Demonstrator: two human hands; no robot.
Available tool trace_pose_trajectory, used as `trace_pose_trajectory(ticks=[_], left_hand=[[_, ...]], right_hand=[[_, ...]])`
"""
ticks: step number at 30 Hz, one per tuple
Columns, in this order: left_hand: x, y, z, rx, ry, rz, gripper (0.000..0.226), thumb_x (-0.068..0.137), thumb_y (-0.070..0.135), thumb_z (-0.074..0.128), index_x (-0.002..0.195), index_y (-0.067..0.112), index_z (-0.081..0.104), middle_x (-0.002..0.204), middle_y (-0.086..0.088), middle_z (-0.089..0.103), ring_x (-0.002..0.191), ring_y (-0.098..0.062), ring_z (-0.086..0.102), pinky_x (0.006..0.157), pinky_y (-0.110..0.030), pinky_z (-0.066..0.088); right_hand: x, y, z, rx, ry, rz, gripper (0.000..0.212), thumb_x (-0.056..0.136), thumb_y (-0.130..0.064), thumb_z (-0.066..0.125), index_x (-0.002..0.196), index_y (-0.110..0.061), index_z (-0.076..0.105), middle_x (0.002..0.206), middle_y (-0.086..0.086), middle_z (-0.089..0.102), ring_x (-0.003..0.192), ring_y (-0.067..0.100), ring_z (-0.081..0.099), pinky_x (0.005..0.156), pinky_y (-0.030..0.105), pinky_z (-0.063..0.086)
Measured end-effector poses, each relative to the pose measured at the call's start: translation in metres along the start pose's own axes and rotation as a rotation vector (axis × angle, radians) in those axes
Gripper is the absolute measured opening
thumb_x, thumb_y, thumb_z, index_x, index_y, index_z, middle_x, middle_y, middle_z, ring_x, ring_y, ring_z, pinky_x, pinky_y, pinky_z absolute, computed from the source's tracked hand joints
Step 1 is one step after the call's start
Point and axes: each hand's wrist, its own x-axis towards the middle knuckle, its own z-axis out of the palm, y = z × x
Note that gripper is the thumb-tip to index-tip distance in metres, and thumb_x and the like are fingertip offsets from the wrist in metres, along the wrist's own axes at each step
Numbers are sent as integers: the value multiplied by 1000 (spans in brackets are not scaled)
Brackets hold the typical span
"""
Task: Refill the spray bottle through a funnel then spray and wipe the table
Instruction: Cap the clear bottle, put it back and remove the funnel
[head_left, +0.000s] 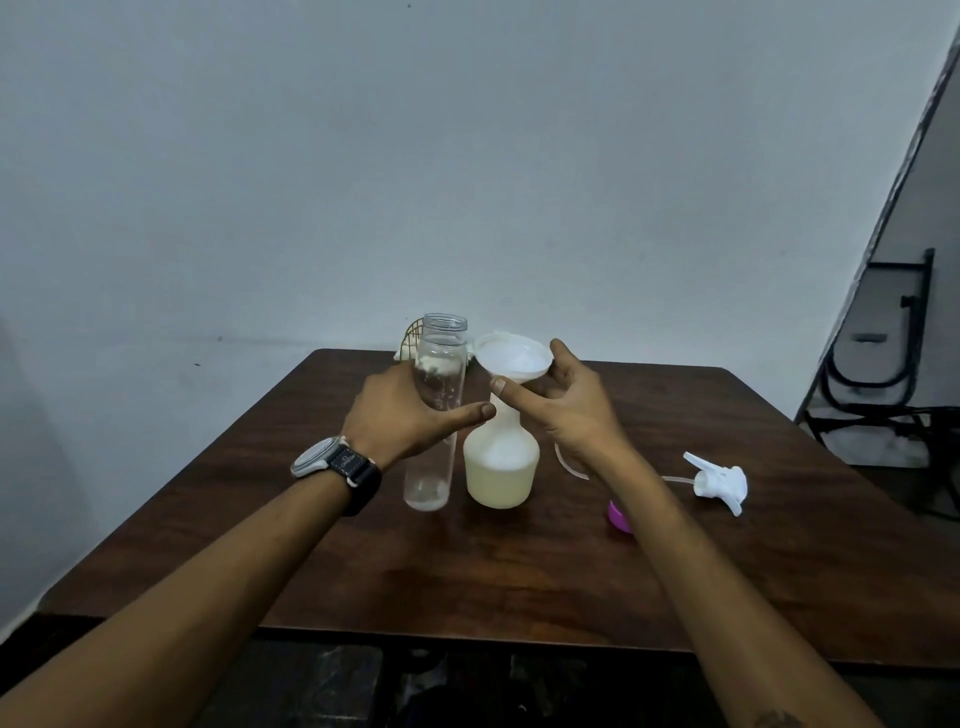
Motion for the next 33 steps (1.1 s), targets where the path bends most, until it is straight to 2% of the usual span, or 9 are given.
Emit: trace_pose_trajectory(ticks=[2,4,7,9,12,15,18,27,33], left_hand=[[-8,-1,4,-68,-11,-18,71,57,98,61,85,32,63,75,13,71,74,-5,67,60,-24,49],[-17,-2,8,-119,-22,-37,67,58,93,67,82,31,63,74,14,71,74,-1,67,60,-20,47],[-28,0,13,-180,-35,-65,67,56,92,70,81,31,65,72,16,71,72,5,66,55,-12,40],[-32,2,14,-205,-30,-74,67,56,92,70,82,30,66,72,17,71,72,6,65,55,-10,40],[-37,4,17,-225,-16,-72,70,54,93,71,86,30,68,77,16,73,77,3,68,60,-16,48],[-43,5,20,-211,-1,-67,77,53,95,69,97,31,68,90,14,76,88,-4,72,76,-29,60],[-45,6,21,-224,-17,-80,83,53,93,70,108,31,67,100,12,77,95,-9,73,83,-36,62],[-48,9,19,-237,-35,-122,77,52,90,72,103,32,69,95,14,77,92,-7,72,81,-36,62],[-49,9,18,-245,-45,-131,72,54,86,74,103,34,68,96,14,77,91,-7,72,80,-35,62]], right_hand=[[-5,-4,-3,-20,-2,28,101,82,-18,90,159,3,27,121,-19,67,104,-5,70,89,24,59],[-13,-4,-11,-17,7,82,107,86,-10,86,166,-1,15,149,-3,58,122,8,67,78,15,58],[-22,1,-30,-88,8,150,98,88,-12,83,165,-4,23,160,8,50,133,22,62,78,9,57],[-28,6,-46,-206,6,199,88,88,-21,84,161,-6,37,155,5,55,132,21,63,87,14,57],[-39,14,-68,-535,-24,256,77,86,-39,86,152,-16,53,149,-1,61,133,17,60,107,32,50],[-48,19,-78,-908,-98,332,67,86,-50,82,144,-22,63,148,-2,62,136,19,58,108,33,46],[-53,23,-76,-1075,-193,459,68,84,-54,82,143,-23,64,149,3,60,135,24,58,108,35,49],[-54,32,-67,-1134,-161,422,69,87,-32,84,149,-25,56,156,9,39,129,29,61,101,36,50],[-59,22,-62,-1022,-22,256,36,101,-23,63,136,-24,69,147,11,53,128,28,60,103,30,46]])
